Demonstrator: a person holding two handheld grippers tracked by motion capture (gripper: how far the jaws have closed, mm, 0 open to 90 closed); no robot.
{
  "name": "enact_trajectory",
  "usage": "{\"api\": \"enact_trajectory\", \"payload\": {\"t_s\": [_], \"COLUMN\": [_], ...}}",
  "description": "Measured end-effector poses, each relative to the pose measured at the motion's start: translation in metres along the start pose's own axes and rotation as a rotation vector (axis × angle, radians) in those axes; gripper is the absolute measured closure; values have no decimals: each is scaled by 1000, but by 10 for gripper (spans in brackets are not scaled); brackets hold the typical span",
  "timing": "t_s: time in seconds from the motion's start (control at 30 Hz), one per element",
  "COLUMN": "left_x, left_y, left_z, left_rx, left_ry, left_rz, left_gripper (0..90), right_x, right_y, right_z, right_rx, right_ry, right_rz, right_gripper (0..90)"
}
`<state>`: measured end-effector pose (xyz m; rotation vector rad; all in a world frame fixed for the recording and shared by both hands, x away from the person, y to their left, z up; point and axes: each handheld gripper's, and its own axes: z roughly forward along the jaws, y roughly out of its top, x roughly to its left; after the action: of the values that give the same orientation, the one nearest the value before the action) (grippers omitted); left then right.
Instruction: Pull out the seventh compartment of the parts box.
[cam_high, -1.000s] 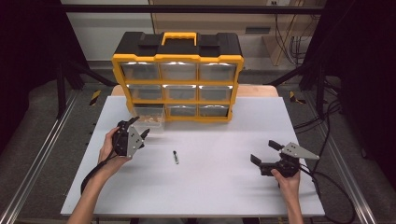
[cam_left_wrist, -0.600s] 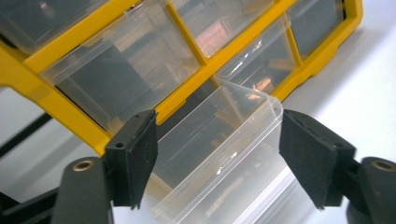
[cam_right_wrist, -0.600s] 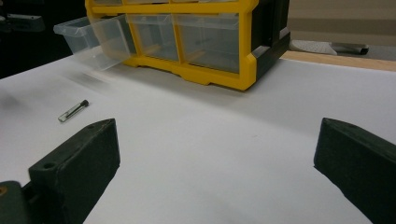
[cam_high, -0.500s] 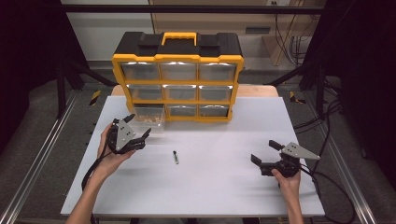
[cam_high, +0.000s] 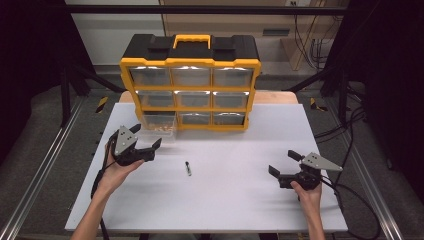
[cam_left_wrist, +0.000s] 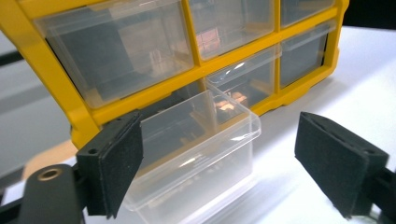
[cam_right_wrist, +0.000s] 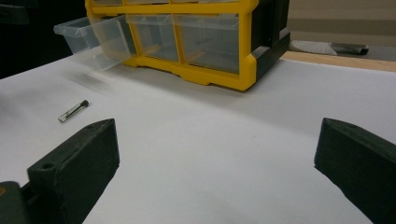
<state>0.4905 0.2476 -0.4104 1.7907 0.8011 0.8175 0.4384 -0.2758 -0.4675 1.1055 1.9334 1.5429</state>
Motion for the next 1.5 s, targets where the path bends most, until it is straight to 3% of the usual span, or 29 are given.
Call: {"api": "enact_trajectory", "payload": {"t_s": [0.3,0.57,1.27,1.5], "left_x": [-4,-9,-22,-29], "left_y": [-3,-9,-21,-23], "left_z": [-7,-8,-8,-4], "left_rx": [-11,-24,21,36], "left_ry": [-34,-56,-106,-117], "left_rz": [-125,-169,-197,-188], "left_gripper": [94,59,46,45], "right_x": [0,0,0,1], "right_y": [0,0,1,0], "right_z": [0,0,0,0], "right_rx": [-2,-4,-1,2], "right_ry": [-3,-2,0,-2], "right_rz": [3,1,2,3], "right_gripper": [6,6,6,6]}}
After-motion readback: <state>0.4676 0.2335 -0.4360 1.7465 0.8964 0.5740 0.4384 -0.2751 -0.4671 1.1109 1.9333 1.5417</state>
